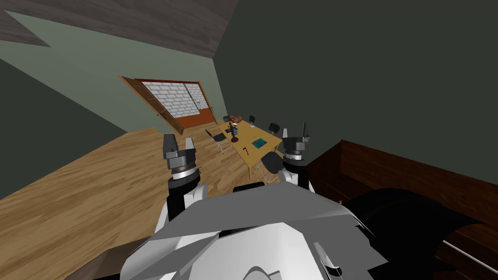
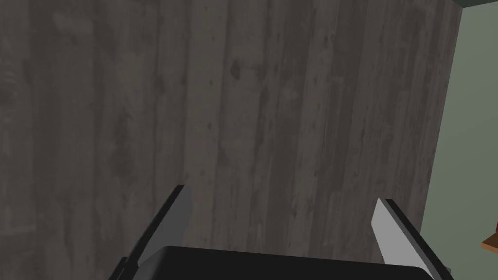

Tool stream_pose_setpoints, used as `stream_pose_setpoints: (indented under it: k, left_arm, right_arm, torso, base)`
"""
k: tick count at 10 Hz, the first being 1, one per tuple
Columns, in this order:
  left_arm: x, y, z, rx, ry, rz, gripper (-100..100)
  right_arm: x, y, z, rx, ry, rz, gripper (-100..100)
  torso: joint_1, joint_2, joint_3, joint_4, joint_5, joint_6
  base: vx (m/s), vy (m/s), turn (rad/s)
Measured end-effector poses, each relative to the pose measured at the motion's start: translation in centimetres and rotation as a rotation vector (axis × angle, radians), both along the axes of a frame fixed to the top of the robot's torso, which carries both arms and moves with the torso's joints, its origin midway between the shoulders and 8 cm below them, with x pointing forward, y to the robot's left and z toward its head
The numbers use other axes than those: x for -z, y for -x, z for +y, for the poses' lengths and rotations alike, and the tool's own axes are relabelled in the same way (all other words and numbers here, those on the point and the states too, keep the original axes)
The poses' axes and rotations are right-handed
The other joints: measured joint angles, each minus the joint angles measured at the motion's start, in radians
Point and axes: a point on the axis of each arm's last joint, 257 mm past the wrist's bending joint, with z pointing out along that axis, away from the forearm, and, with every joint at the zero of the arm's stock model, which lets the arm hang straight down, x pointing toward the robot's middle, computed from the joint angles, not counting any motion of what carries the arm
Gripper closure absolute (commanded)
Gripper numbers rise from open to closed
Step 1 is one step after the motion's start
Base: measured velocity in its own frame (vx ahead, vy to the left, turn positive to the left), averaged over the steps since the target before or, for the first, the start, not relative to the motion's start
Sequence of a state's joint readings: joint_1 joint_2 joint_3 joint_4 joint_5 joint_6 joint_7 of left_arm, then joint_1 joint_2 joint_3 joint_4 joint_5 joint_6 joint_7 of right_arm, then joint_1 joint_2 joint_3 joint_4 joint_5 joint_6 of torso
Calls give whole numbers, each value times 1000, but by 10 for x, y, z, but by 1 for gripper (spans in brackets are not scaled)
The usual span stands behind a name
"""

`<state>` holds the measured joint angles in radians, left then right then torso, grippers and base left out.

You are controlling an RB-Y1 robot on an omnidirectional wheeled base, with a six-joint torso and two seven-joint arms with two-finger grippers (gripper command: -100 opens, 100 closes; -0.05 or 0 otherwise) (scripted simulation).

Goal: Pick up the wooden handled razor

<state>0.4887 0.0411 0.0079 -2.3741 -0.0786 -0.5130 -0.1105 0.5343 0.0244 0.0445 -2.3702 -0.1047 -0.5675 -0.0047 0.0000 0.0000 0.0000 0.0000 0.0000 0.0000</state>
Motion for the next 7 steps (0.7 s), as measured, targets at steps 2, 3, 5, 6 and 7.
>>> stream_pose_setpoints:
  k: [2,3,5,6,7]
  left_arm:
    - [0,0,0,0,0,0,0]
    - [0,0,0,0,0,0,0]
    - [0,0,0,0,0,0,0]
    - [0,0,0,0,0,0,0]
    - [0,0,0,0,0,0,0]
  right_arm:
    - [12,-10,11,-26,36,35,-100]
    - [22,-15,20,-40,55,58,-100]
    - [41,-30,34,-70,101,108,-100]
    - [52,-39,42,-87,127,141,-100]
    - [66,-46,53,-106,156,177,-100]
  torso:
    - [2,1,0,0,0,0]
    - [2,1,1,0,0,0]
    - [2,2,1,0,0,0]
    - [2,1,1,0,0,0]
    - [2,1,1,0,0,0]
  base:
    - [-18,29,61]
    - [-29,29,63]
    - [-24,31,80]
    - [-17,26,92]
    - [-17,23,87]
